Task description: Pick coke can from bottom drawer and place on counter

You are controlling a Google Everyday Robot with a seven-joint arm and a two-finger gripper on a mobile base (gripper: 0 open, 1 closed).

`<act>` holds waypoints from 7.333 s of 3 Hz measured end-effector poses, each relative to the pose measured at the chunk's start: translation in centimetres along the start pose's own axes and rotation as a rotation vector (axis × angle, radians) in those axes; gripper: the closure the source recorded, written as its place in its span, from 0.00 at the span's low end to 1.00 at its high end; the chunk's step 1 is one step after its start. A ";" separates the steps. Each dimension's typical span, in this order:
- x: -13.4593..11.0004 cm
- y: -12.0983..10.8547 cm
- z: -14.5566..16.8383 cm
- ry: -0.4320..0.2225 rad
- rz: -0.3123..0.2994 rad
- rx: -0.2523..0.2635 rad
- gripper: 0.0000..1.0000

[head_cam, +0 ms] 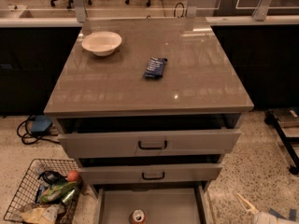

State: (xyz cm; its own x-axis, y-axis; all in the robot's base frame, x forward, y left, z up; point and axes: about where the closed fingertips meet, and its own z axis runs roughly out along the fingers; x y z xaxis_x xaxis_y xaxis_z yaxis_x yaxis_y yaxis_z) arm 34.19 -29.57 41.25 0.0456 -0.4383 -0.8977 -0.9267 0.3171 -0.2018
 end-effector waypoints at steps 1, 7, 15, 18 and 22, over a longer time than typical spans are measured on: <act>3.6 3.3 4.4 -0.062 0.039 -0.053 0.00; 5.7 6.8 26.2 -0.202 0.134 -0.173 0.00; 4.9 8.3 39.1 -0.240 0.041 -0.174 0.00; 4.6 9.0 40.2 -0.260 0.039 -0.185 0.54; 3.2 9.0 40.3 -0.258 0.048 -0.209 1.00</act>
Offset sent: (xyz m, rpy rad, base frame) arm -0.0241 0.0480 -0.0807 0.0959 0.0645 0.0563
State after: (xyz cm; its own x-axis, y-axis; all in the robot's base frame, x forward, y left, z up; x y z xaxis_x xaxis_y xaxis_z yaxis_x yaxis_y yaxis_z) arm 41.00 5.77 20.76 0.0682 -0.1907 -0.9793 -0.9854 0.1408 -0.0960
